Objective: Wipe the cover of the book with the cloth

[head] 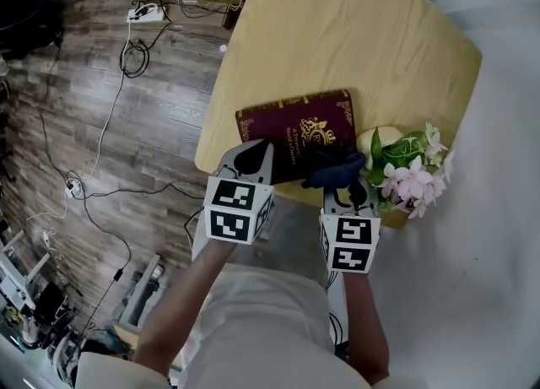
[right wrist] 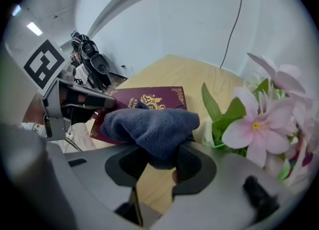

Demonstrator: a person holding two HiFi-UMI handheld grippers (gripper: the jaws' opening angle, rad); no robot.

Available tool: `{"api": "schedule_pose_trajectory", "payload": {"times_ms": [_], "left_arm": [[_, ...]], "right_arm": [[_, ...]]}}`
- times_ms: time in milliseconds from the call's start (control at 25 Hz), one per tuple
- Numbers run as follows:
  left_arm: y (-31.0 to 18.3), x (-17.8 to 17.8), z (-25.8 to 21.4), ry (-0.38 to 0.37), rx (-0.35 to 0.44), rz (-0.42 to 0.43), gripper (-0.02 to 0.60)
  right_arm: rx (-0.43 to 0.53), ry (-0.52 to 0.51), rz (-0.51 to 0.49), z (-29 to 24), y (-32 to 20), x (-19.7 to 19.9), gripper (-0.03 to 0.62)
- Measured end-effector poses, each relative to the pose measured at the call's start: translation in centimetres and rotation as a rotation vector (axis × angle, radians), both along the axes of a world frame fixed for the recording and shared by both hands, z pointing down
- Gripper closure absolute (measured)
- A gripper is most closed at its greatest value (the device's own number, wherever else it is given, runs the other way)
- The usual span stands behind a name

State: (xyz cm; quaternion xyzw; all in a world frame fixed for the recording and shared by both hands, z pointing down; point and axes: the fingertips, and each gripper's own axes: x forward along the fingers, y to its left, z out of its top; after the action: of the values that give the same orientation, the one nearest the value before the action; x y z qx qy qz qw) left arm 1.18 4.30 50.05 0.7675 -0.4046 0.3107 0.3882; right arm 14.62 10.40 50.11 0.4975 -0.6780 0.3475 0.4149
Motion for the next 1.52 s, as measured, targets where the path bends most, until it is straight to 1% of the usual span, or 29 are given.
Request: {"api": "schedule_pose_trajectory", "payload": {"times_ms": [200,400,640,920,1040,1240,1520], "left_arm": [[0.0,-0.1,0.0,0.006,-0.030,-0.004,0.574],[0.1,-0.1,-0.1,-0.007,-0.035,-0.001,0.574],[-0.1,-0.7,-1.2,0.002,-0.015,-0.013,0.574],[-0.9,-2.3,-1.9,-0.006,0.001,-0.044,0.574],[-1.0,-3.1,-2.0,-0.008,-0.002,-0.056,0.574],[-0.7,-4.0,-1.4,-0.011,-0.015,-0.059,0.574],[-0.4,-4.5,-0.8,0.002,-0.029,-0.053,0.574]], "right_arm": [[-0.020,-0.017,0.039,-0.4,1.1,0.3,0.445],[0.011,-0.042,0.053,-1.9,1.2,-0.3,0.445],[0.068,-0.055,0.012,-4.0,-1.1,-1.8,0.445],[0.118,-0.061,-0.041,-4.5,-4.1,-3.4,0.445],[0.139,-0.059,-0.069,-4.7,-5.6,-4.2,0.445],[0.166,-0.055,-0.081,-4.6,-8.1,-5.5,0.445],[0.173,-0.029,-0.101,-3.3,-10.5,-7.3,0.445]]}}
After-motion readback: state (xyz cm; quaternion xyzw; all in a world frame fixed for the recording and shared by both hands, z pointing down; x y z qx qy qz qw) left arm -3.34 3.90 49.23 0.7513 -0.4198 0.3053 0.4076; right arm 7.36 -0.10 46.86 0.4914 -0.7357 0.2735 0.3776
